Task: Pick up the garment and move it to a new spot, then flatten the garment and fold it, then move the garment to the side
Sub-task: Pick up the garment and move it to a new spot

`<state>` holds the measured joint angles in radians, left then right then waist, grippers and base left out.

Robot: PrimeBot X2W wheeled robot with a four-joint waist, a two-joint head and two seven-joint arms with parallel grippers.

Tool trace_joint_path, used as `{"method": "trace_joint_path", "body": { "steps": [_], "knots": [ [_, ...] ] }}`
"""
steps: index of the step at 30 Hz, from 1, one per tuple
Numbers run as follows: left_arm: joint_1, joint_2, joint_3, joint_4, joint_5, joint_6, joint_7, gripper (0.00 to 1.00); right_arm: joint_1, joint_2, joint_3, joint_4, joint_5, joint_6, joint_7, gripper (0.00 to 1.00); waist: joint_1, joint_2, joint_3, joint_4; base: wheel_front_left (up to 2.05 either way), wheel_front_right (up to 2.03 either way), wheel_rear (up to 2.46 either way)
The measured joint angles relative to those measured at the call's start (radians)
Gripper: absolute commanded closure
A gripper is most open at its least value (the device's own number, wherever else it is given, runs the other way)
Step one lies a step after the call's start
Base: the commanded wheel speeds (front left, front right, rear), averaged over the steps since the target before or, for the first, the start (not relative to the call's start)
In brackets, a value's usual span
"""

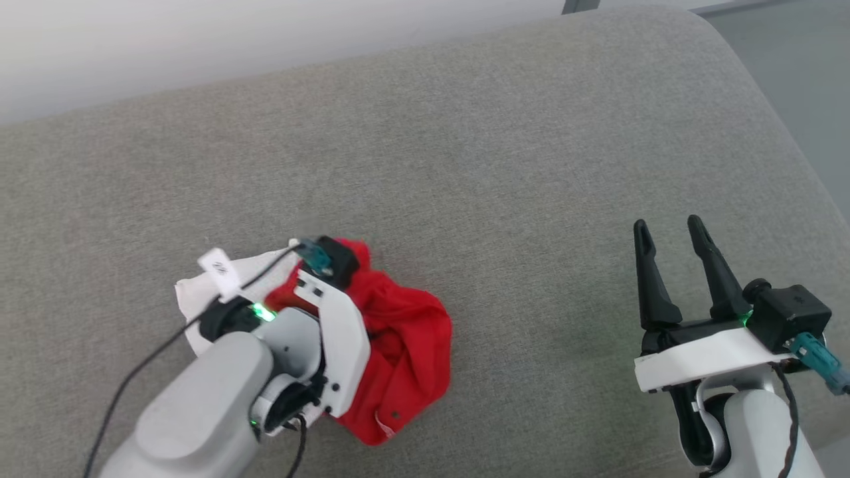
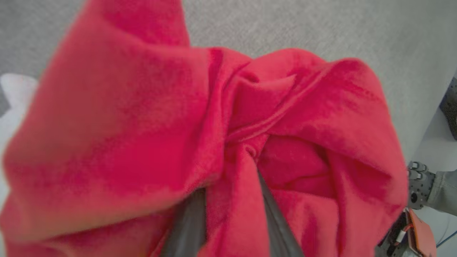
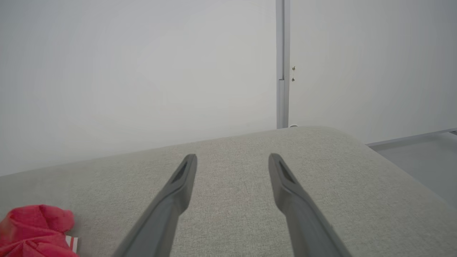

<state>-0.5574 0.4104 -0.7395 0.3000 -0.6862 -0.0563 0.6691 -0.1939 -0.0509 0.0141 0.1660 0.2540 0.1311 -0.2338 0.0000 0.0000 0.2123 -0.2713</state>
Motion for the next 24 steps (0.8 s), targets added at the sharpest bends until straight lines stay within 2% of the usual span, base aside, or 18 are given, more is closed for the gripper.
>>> {"method": "trace_joint_path", "body": {
  "steps": [3,4,5,6,7,12,24],
  "knots": [
    [-0.019,-0.037,-0.025,0.079,0.003,-0.021,-0.016,1.00,0.000,0.000,0.000,0.013,-0.010,0.000,-0.004,0.00,0.0000,0.0000,-0.006,0.014,0.00,0.00,0.00],
    [-0.028,-0.047,-0.035,0.100,0.005,-0.029,-0.022,0.90,0.000,0.000,0.002,0.016,-0.013,0.000,-0.004,0.00,0.0000,0.0000,-0.009,0.020,0.00,0.00,0.00],
    [-0.035,-0.057,-0.040,0.118,0.007,-0.036,-0.034,0.58,0.000,0.000,0.003,0.017,-0.020,0.000,-0.006,0.00,0.0000,0.0000,-0.012,0.025,0.00,0.00,0.00],
    [-0.038,-0.066,-0.042,0.135,0.006,-0.039,-0.046,0.21,0.000,0.000,0.005,0.019,-0.026,0.000,-0.006,0.00,0.0000,0.0000,-0.016,0.031,0.00,0.00,0.00],
    [-0.041,-0.071,-0.048,0.147,0.006,-0.043,-0.057,0.00,0.000,0.000,0.007,0.020,-0.030,0.000,-0.006,0.00,0.0001,0.0000,-0.020,0.036,0.00,0.00,0.00],
    [-0.056,-0.082,-0.051,0.174,0.003,-0.058,-0.125,0.00,0.004,0.000,-0.001,0.021,-0.049,0.000,-0.004,0.00,0.0000,0.0000,-0.052,0.069,0.00,0.00,0.00],
    [-0.041,0.005,0.031,0.050,0.007,-0.056,-0.386,0.00,0.047,0.000,-0.032,0.008,-0.074,0.000,0.005,0.00,0.0000,0.0000,-0.133,0.179,0.00,0.00,0.00]
  ]
}}
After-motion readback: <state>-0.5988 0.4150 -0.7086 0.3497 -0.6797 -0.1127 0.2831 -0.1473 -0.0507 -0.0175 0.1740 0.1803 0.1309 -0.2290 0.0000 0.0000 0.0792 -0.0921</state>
